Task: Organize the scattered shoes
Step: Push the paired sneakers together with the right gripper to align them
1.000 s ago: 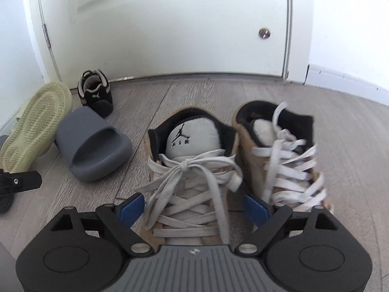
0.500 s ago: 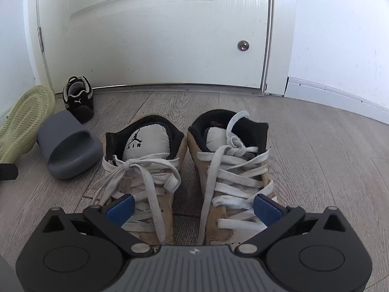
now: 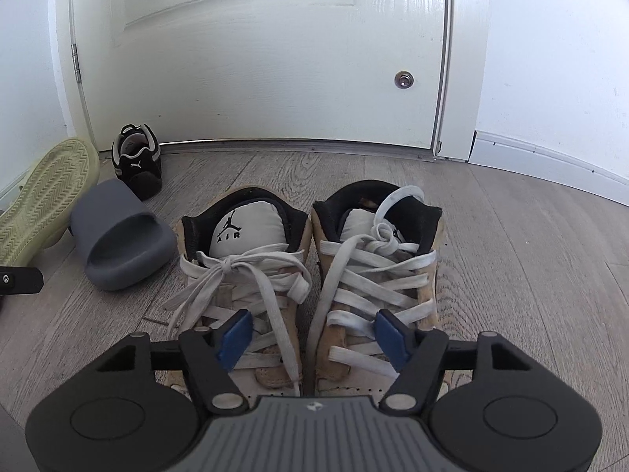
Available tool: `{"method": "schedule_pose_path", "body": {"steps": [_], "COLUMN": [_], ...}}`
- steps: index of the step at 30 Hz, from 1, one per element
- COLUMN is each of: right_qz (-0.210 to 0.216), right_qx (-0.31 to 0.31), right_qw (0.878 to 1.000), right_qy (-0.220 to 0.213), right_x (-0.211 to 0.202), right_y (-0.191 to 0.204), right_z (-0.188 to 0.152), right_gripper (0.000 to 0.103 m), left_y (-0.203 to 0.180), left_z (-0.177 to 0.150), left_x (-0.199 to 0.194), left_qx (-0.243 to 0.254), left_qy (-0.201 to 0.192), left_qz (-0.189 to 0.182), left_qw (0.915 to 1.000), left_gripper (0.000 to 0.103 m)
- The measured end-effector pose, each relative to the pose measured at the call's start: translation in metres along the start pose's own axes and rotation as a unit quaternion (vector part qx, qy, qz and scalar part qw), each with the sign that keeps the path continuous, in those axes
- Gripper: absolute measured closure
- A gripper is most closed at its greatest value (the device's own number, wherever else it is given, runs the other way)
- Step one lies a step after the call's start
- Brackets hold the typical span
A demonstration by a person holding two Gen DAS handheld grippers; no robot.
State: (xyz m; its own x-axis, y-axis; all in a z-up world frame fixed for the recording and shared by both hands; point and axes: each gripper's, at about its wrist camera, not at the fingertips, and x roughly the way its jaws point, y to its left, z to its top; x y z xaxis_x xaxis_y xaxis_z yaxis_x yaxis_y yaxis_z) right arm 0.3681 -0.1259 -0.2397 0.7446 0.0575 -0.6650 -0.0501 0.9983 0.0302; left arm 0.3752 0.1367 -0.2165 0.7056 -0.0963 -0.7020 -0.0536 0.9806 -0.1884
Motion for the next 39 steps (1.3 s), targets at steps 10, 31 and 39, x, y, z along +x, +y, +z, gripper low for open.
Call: {"method": "schedule_pose_path", "body": {"steps": [10,31,39], "right_qz": [0.004,-0.021,-0.032], "right_qx": [0.019,0.043,0.038], "right_qw": [1.000,0.999,0.999], "right_qy": [0.007,0.002,-0.020], "right_x": [0.002,0.037,0.102], "right_y": [0.000,-0.004,-0.017], "right_z": [-0.001,0.025,0.074], "right_gripper": [0.048,0.064,0.064], "left_y": [-0.001,-0.027,-0.027], "left_z": [-0.001,0.030,0.056], "left_x": [0.000,0.045,0.086], "left_qx": [0.001,-0.012,-0.026], "left_qy": [0.003,0.022,0.021], "left_qz": [-0.002,-0.024,-0.031], "left_qw": [1.0000,0.9994,0.9990], "left_gripper": [0.018,0.018,0.018]}}
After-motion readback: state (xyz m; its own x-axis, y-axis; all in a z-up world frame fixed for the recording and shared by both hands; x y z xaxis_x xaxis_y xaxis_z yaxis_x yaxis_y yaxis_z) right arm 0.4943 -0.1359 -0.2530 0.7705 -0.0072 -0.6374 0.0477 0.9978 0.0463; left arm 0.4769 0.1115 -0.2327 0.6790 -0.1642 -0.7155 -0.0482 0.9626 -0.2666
